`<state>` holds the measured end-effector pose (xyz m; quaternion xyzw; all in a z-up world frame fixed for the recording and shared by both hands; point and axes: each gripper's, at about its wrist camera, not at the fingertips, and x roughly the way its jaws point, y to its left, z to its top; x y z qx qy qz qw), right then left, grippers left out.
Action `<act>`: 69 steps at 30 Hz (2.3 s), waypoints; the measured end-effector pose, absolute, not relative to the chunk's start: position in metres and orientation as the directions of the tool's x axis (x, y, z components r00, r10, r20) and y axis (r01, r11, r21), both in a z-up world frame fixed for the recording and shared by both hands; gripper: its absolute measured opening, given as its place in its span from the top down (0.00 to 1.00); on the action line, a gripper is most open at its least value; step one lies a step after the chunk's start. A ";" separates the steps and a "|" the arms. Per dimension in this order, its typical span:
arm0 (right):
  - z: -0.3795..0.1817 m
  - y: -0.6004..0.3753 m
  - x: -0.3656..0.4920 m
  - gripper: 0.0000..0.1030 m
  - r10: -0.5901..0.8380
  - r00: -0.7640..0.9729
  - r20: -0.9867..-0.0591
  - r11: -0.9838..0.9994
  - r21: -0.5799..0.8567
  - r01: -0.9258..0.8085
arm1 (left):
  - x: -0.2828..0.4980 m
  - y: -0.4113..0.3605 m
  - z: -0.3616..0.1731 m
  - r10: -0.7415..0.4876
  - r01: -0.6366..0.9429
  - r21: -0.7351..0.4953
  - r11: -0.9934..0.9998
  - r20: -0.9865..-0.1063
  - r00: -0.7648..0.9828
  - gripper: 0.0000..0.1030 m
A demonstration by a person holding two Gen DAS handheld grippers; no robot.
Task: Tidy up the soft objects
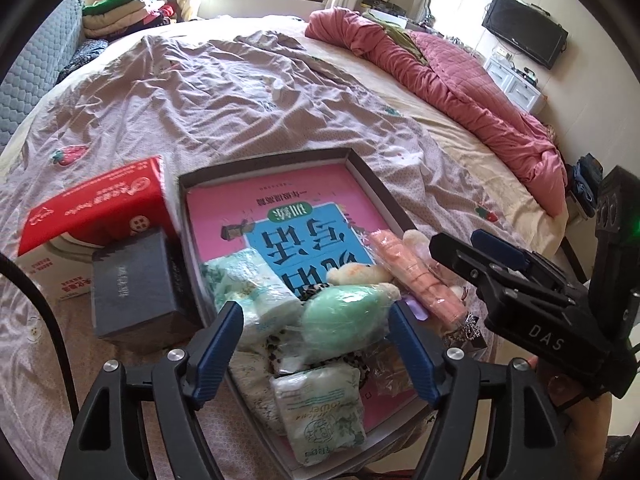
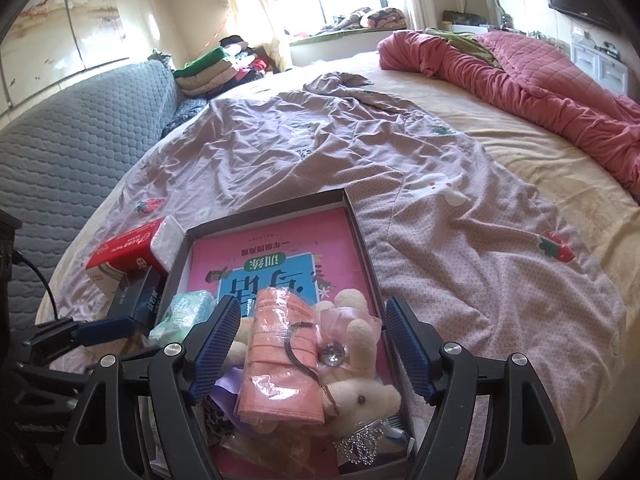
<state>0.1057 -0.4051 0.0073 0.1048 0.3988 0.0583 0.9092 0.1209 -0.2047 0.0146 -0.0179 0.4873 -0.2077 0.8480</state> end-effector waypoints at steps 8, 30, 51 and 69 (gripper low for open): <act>0.016 -0.398 0.102 0.25 0.179 0.681 -0.710 0.976 0.216 -0.032 | 0.117 -0.185 0.027 -0.353 0.302 -0.229 0.926 -0.808 0.471 0.23; 0.064 -0.353 0.062 0.22 0.172 0.693 -0.700 0.985 0.126 -0.118 | 0.071 -0.130 0.068 -0.219 0.195 -0.131 0.972 -0.807 0.549 0.20; 0.076 -0.320 0.001 0.21 0.239 0.653 -0.718 0.971 0.162 -0.177 | 0.008 -0.096 0.064 -0.125 0.072 -0.102 0.992 -0.827 0.548 0.19; 0.067 -0.312 -0.048 0.20 0.142 0.671 -0.727 0.990 0.103 -0.099 | -0.034 -0.120 0.052 -0.115 0.109 -0.068 0.992 -0.848 0.517 0.19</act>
